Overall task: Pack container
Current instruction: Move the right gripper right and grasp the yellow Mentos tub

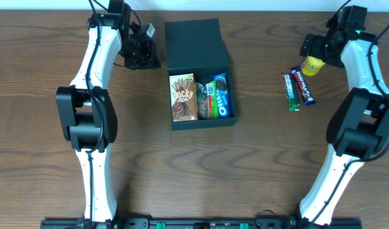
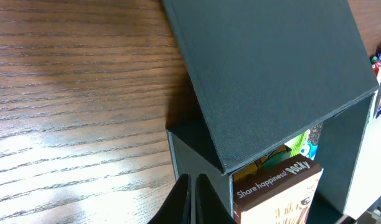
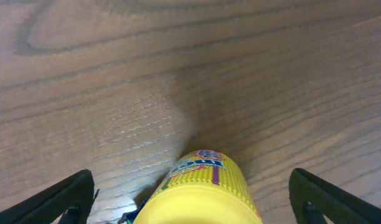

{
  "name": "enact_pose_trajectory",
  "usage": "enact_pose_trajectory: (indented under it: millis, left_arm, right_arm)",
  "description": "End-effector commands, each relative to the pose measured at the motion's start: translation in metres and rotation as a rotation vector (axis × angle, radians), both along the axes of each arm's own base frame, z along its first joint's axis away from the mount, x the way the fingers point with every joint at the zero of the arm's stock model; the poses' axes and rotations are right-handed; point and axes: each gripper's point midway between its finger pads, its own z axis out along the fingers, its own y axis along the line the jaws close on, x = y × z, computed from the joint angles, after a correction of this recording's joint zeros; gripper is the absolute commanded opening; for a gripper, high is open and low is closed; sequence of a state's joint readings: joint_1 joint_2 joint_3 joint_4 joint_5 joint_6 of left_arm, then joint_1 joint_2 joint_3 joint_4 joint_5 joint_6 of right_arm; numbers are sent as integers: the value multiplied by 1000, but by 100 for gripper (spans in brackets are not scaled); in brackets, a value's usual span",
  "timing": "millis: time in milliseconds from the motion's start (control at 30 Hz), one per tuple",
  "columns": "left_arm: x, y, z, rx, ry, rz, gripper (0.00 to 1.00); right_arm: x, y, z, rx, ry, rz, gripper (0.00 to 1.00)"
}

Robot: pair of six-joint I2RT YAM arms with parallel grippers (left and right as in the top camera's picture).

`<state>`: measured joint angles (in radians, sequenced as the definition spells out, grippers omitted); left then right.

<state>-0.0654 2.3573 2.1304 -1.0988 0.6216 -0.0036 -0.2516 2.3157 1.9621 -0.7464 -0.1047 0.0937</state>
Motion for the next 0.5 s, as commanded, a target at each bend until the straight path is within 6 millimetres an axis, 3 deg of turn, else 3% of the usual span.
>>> enact_pose_trajectory:
  millis: [0,167,467]
  left_arm:
    - [1,3,0,0,3,9,6]
    - [1,3,0,0,2,9,6]
    - [1,3,0,0,3,9,6]
  right_arm:
    - [-1,-4,-12,5,19,1,92]
    - [-1,-5,-12,3,18,-1,72]
    - [-2,-6,-13,-1,24,-4,57]
